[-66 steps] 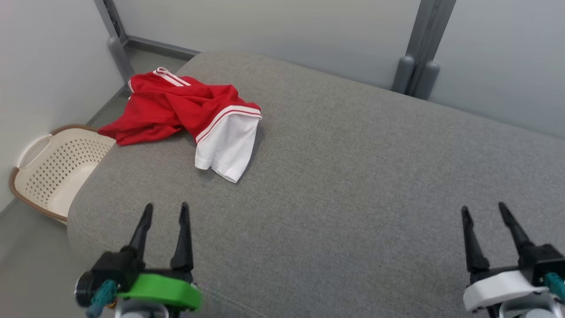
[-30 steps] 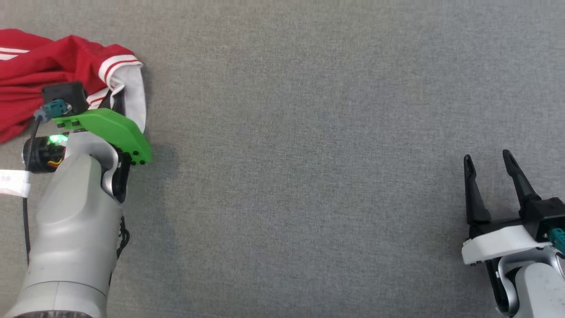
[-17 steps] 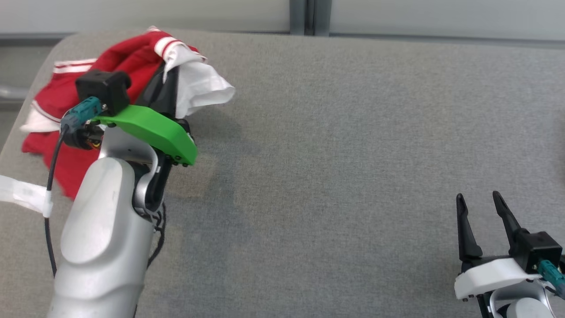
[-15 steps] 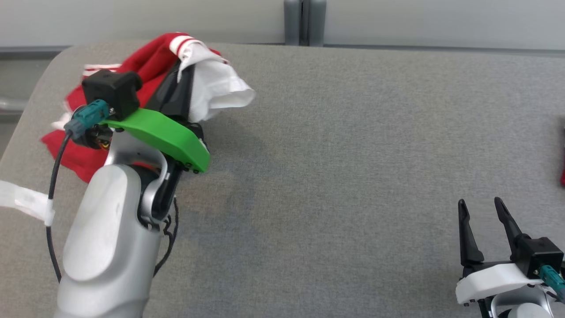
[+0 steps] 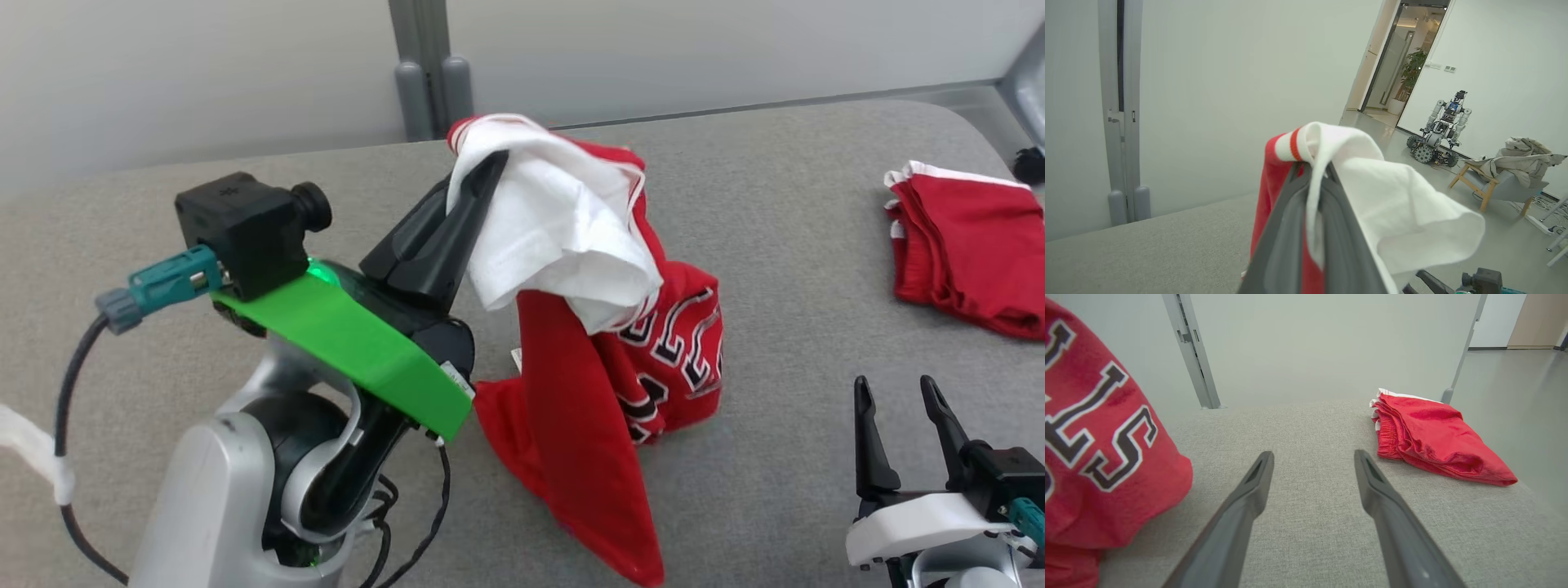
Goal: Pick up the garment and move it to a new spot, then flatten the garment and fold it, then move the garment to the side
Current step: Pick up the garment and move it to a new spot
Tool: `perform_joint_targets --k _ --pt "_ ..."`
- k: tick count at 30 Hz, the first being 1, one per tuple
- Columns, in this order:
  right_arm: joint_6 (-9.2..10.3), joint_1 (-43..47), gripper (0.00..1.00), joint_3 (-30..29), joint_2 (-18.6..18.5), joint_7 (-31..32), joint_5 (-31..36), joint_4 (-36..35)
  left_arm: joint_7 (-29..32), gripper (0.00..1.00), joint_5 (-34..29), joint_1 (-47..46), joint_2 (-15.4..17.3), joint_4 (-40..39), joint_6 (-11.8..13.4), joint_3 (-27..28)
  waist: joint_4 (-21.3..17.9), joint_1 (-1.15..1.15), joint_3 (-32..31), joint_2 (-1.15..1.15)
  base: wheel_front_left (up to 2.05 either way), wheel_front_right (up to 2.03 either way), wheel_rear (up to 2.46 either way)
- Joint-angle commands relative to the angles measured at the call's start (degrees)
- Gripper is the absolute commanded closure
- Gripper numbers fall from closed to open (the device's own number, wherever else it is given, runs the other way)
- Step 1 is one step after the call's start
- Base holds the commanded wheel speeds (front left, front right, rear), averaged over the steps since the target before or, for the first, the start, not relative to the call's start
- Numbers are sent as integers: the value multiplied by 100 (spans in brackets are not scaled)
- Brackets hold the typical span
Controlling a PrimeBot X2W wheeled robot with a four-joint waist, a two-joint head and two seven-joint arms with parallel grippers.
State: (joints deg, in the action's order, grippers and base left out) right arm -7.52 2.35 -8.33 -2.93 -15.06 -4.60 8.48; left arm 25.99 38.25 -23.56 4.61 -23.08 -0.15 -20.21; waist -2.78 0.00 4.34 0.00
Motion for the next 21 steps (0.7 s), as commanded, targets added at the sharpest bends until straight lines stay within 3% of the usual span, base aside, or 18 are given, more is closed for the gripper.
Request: perform_joint_targets --k 1,7,12,16,17,18,19,20,21 --pt "6 -69 0 19 -1 -15 -66 30 25 100 32 174 33 173 32 40 -378 0 82 0 0 0 0" --pt "6 -194 0 40 -1 -15 -175 113 -378 100 -13 539 138 1809 -115 77 -710 0 337 0 0 0 0" --pt "6 -272 0 112 1 -15 -220 207 -1196 100 0 537 31 3804 -543 -167 -880 0 472 0 0 0 0" --pt "6 -321 0 165 -4 -15 -205 280 -1987 100 -169 263 -16 5056 -649 -365 -975 0 491 0 0 0 0" --pt "6 -331 0 160 -3 -15 -195 286 -2229 90 -244 173 -47 5286 -664 -411 -982 0 481 0 0 0 0" --pt "6 -330 0 153 -2 -15 -180 284 -2417 65 -301 121 -70 5437 -671 -452 -982 0 464 0 0 0 0" --pt "6 -306 0 122 -3 -15 -162 282 -2658 26 -353 70 -88 5599 -678 -486 -966 0 432 0 0 0 0" --pt "6 -285 0 105 -2 -15 -141 279 -2813 0 -386 37 -93 5718 -675 -502 -953 0 409 0 0 0 0" --pt "6 -252 0 76 -2 -15 -102 267 -3018 0 -445 -5 -98 5816 -667 -538 -926 0 373 0 0 0 0"
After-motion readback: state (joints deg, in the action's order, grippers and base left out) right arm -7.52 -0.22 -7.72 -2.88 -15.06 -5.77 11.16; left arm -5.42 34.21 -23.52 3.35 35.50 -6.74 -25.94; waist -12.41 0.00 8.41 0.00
